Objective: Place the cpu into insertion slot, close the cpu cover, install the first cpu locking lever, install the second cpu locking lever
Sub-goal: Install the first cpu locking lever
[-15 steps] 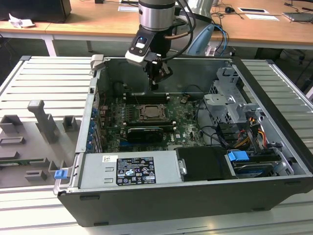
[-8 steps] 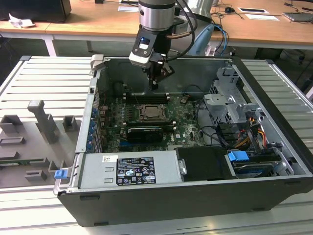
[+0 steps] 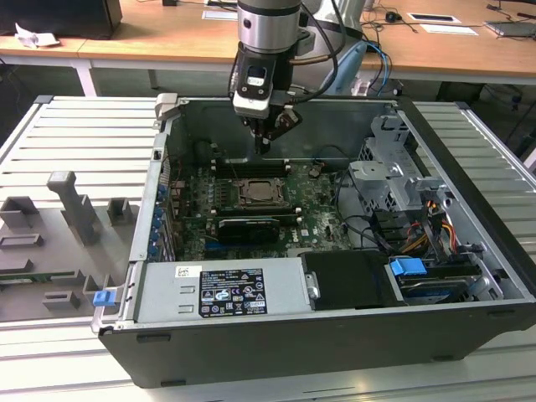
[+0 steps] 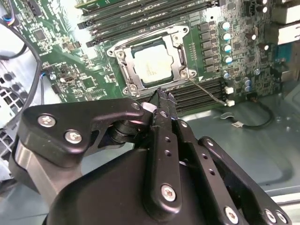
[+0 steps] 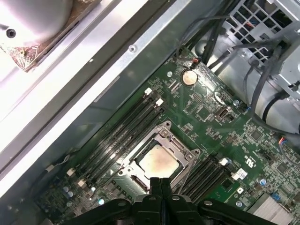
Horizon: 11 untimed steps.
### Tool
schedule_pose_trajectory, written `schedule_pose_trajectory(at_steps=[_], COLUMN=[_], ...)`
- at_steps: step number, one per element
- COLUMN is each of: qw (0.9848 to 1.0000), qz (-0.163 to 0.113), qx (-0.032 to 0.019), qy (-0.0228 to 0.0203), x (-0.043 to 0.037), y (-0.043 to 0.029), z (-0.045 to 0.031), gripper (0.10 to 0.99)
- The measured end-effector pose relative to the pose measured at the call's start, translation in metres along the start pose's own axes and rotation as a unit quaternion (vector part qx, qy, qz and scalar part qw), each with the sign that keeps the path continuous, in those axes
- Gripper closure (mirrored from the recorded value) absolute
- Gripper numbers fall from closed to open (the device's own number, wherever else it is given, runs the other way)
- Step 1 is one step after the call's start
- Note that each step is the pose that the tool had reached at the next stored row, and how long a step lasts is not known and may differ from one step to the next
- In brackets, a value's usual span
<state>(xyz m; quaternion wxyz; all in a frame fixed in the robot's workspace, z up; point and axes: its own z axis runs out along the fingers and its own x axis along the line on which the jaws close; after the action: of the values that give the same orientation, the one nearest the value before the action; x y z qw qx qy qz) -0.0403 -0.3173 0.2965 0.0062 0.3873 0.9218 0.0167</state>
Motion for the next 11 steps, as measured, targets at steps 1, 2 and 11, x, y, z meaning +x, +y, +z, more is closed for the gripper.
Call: schedule_pose_trajectory(at_steps=[1, 2, 11], qw=[1.0000, 1.0000, 0.9984], qz=[-0.005, -0.010, -0.056], qx=[0.0000, 0.0000, 0.0001], qy=[0.0002, 0.0004, 0.0020], x=[0.0000, 0.0000, 0.0000], y=[0.0000, 0.0000, 0.0000], z=[0.0000, 0.0000, 0.0000], gripper=[0.980, 0.980, 0.980])
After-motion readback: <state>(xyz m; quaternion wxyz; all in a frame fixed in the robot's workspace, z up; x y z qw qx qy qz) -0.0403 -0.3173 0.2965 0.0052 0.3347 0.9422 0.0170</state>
